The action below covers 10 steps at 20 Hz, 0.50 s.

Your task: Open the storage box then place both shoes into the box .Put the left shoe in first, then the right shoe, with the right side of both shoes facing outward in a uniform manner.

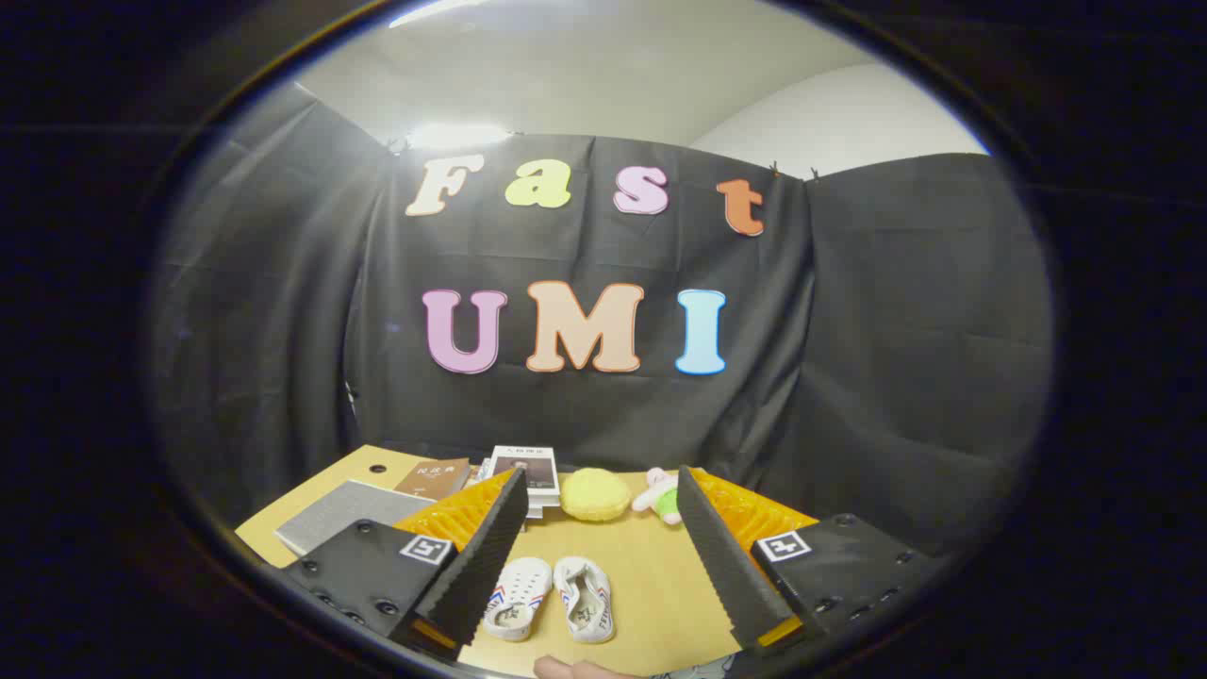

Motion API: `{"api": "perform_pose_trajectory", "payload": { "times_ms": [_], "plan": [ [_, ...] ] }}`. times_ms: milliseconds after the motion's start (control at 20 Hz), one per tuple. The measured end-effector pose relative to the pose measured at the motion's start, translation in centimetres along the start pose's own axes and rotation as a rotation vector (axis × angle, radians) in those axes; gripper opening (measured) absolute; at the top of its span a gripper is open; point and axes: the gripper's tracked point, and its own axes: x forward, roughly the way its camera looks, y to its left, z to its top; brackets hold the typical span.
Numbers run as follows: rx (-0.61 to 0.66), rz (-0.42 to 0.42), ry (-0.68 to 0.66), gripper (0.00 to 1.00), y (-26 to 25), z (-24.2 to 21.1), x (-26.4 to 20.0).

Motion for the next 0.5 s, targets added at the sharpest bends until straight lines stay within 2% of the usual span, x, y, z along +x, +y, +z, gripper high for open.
{"api": "perform_pose_trajectory", "payload": {
  "times_ms": [300, 500],
  "plan": [
    [-0.009, 0.011, 0.007, 1.00, -1.5, 0.3, 1.6],
    [-0.005, 0.049, 0.018, 1.00, -1.2, -0.1, 1.8]
  ]
}}
